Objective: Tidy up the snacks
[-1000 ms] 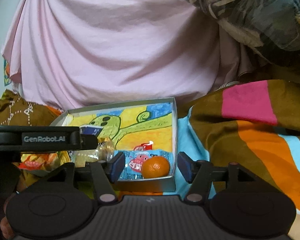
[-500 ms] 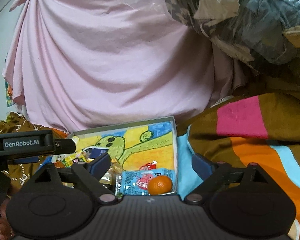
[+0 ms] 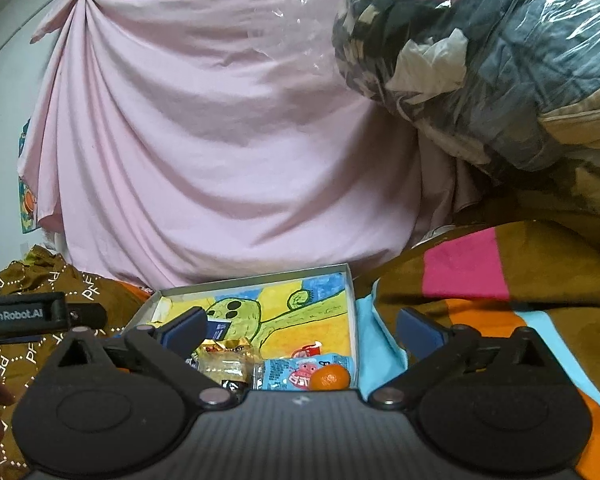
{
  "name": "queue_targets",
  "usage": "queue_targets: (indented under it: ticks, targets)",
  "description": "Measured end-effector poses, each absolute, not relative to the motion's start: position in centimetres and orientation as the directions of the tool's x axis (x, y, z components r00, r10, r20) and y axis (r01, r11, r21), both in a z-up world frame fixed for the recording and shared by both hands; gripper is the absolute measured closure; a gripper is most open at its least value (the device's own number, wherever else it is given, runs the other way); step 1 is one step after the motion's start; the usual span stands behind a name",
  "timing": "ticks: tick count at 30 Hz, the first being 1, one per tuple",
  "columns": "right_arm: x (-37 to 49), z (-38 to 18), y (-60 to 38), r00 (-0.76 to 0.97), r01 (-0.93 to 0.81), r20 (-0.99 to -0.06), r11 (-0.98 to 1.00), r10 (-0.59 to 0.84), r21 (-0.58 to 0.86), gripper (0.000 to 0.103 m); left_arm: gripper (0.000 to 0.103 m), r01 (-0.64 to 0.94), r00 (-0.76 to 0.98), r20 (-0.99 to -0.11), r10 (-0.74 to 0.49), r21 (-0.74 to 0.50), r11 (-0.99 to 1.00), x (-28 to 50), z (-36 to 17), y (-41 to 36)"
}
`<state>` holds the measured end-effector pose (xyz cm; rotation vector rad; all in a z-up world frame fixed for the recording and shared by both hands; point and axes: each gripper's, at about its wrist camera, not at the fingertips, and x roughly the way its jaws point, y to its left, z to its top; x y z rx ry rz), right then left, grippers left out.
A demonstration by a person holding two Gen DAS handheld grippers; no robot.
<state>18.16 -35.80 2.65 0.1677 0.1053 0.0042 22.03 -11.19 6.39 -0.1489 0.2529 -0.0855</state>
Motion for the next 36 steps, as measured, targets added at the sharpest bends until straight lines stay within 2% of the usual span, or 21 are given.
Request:
queue_targets:
  ticks: [14,36]
  targets:
    - [13.2,2.4,-34.5,0.998,0.027,-0.063,0.989,-0.018,0.148,0.000,0.001,0.005,0.979,-0.203,-0.033,-0.138,0.990,16.8,5.4,-10.1]
    - [8.4,1.7,-30.7,0.996,0.040,-0.082,0.993,-0.031,0.113,0.000,0.001,-0.022,0.984,-0.178,-0.008,-0.168,0.986,10.2,2.7,-6.6]
